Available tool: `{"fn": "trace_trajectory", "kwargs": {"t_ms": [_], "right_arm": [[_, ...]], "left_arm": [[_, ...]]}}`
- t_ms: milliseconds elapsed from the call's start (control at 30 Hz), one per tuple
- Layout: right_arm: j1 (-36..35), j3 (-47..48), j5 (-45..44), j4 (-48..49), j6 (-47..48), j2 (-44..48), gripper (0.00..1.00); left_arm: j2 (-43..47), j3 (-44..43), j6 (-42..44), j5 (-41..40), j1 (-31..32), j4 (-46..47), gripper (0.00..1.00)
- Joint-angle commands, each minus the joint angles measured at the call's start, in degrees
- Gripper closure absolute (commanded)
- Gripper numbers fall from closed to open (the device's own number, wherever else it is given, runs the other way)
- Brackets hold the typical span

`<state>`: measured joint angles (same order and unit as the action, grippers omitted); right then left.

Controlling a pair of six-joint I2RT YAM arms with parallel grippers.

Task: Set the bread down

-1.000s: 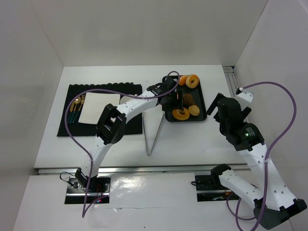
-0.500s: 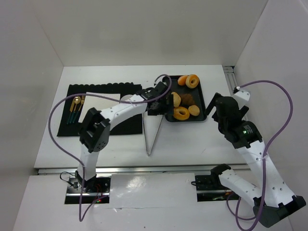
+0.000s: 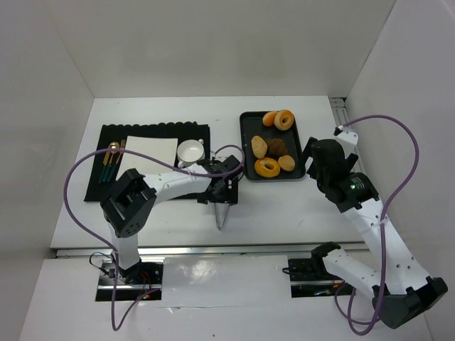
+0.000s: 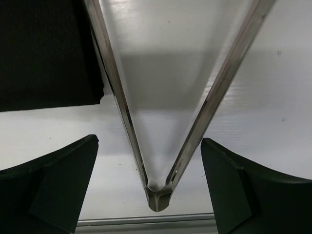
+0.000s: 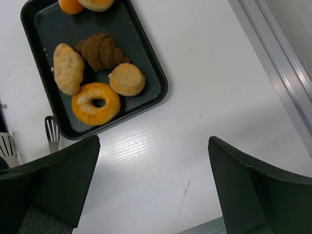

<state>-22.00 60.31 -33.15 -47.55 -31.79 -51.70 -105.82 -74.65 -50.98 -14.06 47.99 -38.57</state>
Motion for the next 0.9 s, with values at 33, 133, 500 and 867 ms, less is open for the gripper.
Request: {"fn": "trace_trajectory", "kwargs": {"t_ms": [33, 133, 500, 867], "right_arm": [[-0.33, 1.38, 0.01, 3.17, 1.29, 0.11, 0.01], [-0.33, 1.38, 0.01, 3.17, 1.29, 0.11, 0.01], [-0.33, 0.78, 0.63, 3.17, 1.29, 1.16, 0.01], [-0.33, -0.37, 1.68, 4.3, 1.29, 1.17, 0.01]], "left_arm": [[2.46, 1.26, -4.83, -2.55, 0.62, 2.35, 0.0], [-0.34, 1.26, -4.05, -2.02, 0.62, 4.46, 0.0], [-7.55, -1.99, -4.04, -6.23, 0.62, 7.54, 0.18], [1.65, -6.21, -4.49, -15.37, 0.62, -0.72, 0.7]]}}
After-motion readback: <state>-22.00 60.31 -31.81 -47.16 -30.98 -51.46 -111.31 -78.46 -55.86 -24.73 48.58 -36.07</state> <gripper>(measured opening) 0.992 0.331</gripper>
